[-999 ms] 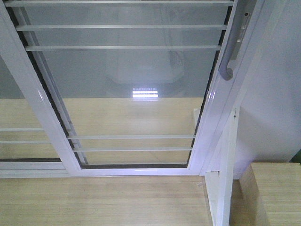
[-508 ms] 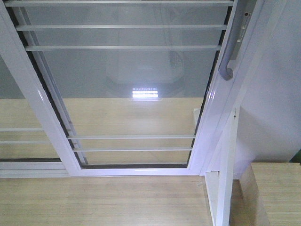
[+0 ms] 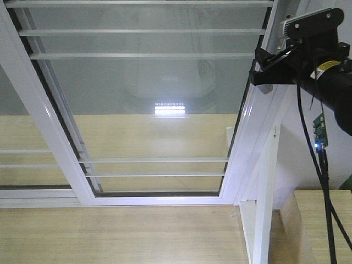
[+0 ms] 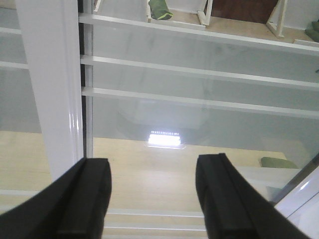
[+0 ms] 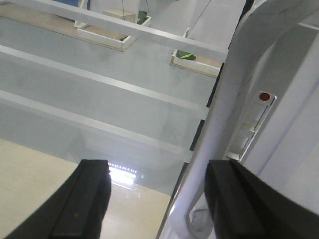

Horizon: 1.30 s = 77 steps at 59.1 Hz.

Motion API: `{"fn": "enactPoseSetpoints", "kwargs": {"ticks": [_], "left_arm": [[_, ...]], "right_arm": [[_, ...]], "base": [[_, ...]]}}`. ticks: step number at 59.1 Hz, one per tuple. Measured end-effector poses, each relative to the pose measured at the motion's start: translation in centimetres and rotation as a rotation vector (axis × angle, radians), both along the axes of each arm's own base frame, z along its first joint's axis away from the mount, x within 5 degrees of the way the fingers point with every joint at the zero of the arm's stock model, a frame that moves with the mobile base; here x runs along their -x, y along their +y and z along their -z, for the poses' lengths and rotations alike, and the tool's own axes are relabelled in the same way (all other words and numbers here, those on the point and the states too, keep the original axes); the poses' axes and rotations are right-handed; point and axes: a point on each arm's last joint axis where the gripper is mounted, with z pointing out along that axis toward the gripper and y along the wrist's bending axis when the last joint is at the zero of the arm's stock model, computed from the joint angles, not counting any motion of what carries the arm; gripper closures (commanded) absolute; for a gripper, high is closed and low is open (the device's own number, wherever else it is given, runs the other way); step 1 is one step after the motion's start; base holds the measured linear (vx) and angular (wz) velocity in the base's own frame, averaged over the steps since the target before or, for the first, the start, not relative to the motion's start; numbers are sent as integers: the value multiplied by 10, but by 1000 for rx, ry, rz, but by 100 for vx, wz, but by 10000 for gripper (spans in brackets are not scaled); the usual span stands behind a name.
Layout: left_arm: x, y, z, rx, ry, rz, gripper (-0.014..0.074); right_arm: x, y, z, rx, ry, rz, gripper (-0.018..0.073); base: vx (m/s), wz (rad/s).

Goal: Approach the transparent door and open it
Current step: 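Move the right gripper to the grey door handle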

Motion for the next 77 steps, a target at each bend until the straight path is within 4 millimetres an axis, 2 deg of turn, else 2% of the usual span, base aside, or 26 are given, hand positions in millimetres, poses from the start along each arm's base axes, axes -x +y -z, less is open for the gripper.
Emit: {"fn": "enactPoseSetpoints", "kwargs": {"ticks": [12,27,36,44,68,77], "left_arm": [[0,0,0,0,0,0,97],[0,0,0,2,0,0,97],[0,0,0,2,0,0,97],[0,0,0,2,0,0,97],[1,0,2,0,24,1,97],[1,0,3,-1,38,2,97]], "right_arm": [[-29,5,21,-17,17,24,78],[-63,8,17,-52,-16,75,78],[-67,4,15,-99,-8,137,85],[-71,0,17,-49,-56,178,85],[-88,-2,57,51,-81,222,166],[-95,1,51,30,-67,212,176]], "base": [[0,0],[0,0],[0,0],[0,0],[0,0],[0,0]]}}
